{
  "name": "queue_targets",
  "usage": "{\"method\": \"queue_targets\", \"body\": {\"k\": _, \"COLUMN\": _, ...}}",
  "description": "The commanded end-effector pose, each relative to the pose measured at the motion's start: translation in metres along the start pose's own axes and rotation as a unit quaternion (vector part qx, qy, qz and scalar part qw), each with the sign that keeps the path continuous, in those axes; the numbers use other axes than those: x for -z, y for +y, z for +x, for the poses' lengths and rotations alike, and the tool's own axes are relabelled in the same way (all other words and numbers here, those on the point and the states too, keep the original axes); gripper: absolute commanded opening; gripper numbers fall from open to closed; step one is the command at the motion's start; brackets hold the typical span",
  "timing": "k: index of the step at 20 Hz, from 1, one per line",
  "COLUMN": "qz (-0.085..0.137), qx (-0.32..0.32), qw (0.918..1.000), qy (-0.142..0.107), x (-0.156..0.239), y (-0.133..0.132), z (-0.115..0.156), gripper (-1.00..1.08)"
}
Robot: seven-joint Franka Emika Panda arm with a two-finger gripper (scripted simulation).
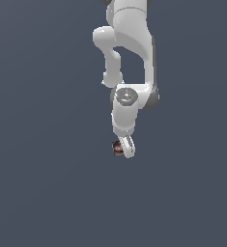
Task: Pick up the object and move it to a goal position.
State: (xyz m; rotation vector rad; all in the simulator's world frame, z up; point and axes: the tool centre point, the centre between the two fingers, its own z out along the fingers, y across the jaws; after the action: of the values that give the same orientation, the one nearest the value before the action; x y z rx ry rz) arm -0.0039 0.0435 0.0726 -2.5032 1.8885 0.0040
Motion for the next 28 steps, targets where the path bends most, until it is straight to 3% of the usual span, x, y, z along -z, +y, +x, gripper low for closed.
{"method": "queue_targets", "body": {"k": 1, "qz": -0.001, "qx": -0.02, "qw": 0.9998, "qy": 0.001, "x": -0.003, "y": 0.001, "z": 0.0, "gripper": 1.0}}
{"method": "queue_targets", "body": {"k": 14, "qz": -0.002, "qx": -0.045, "qw": 0.999, "qy": 0.003, "x": -0.01, "y": 0.002, "z": 0.0, "gripper": 1.0}}
{"method": "queue_targets", "body": {"k": 28, "qz": -0.002, "qx": -0.048, "qw": 0.9989, "qy": 0.003, "x": -0.057, "y": 0.003, "z": 0.0, "gripper": 1.0}}
